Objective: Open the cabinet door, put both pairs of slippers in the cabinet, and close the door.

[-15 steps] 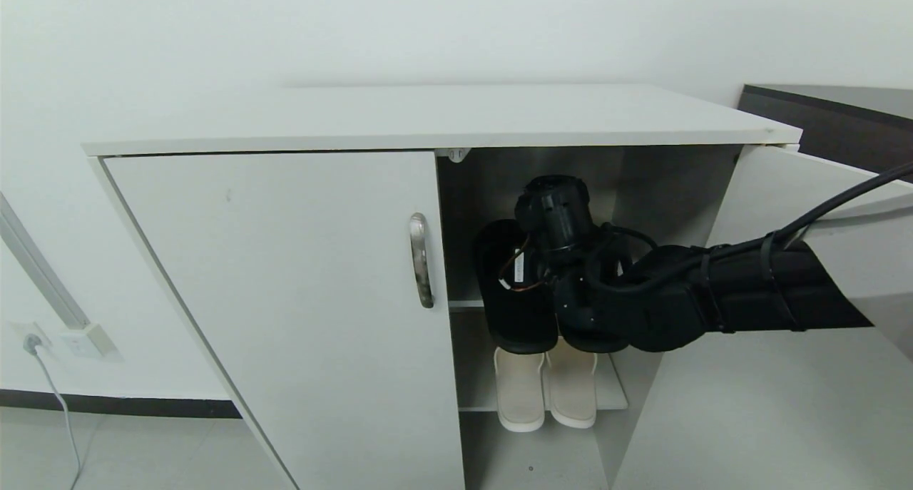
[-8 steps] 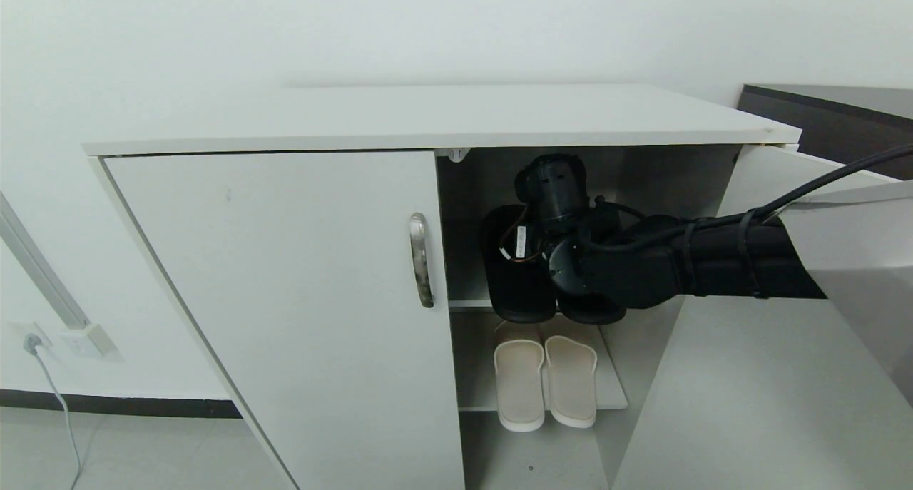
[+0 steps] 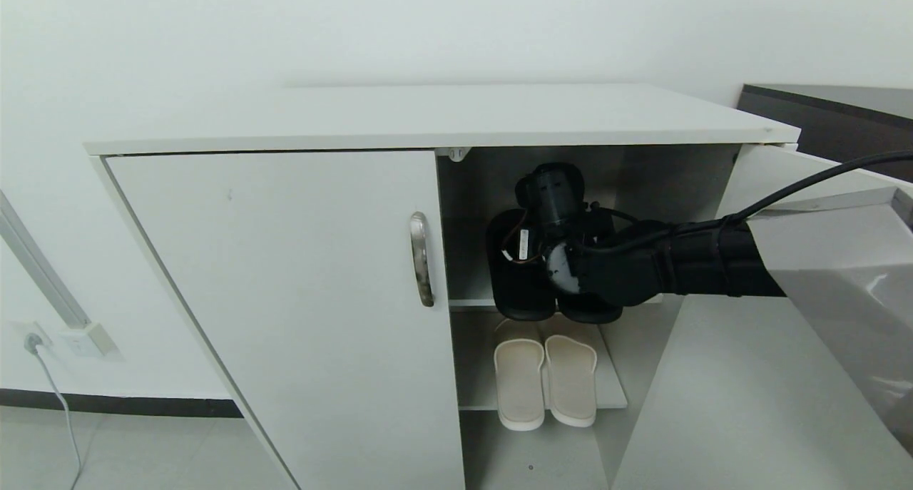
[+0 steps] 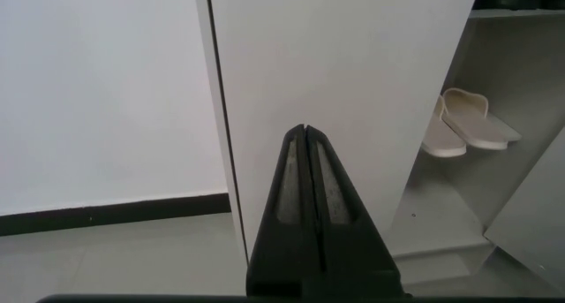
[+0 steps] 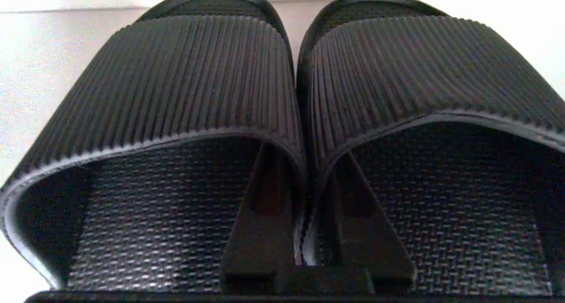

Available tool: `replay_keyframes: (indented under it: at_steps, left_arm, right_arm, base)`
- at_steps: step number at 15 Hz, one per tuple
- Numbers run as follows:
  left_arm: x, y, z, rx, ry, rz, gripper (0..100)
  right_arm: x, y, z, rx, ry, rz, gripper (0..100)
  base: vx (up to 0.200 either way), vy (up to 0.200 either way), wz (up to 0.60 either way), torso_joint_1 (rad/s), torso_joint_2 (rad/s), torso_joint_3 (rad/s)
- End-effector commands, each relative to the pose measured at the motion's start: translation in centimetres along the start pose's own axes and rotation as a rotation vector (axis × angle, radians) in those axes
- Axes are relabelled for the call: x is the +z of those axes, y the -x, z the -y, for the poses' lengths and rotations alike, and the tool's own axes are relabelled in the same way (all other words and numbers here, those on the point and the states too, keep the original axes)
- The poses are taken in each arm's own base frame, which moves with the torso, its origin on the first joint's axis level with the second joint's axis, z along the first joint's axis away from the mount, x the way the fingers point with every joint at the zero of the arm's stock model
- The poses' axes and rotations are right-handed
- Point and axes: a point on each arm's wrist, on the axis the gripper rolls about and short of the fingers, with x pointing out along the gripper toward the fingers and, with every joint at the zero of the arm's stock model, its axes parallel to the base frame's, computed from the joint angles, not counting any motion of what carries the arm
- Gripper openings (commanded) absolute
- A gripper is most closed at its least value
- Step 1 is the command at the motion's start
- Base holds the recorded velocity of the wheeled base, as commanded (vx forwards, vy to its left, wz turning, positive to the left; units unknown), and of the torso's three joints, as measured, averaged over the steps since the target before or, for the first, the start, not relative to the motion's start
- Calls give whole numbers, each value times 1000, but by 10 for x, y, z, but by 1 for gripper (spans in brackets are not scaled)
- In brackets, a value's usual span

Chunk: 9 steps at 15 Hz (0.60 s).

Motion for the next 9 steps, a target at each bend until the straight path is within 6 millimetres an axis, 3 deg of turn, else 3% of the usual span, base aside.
replay_keyframes:
  at_steps: [1,2,7,9]
  left_arm:
    - [0,0,0,0,0,-3,0]
    - [0,0,0,0,0,-1,0]
    - [0,0,0,0,0,-1,0]
    - [0,0,0,0,0,-1,0]
  right_arm:
    - [-3,-3,0,-4,3,-5,0]
    - [-2,-2,0,-4,4,-6,100]
    - [-5,8,3,-3,19,-19,100]
    - [-3,21,3,8,8,-19,100]
  base:
    - [0,0,0,0,0,0]
    - [0,0,0,0,0,0]
    - [0,0,0,0,0,0]
    - [0,0,0,0,0,0]
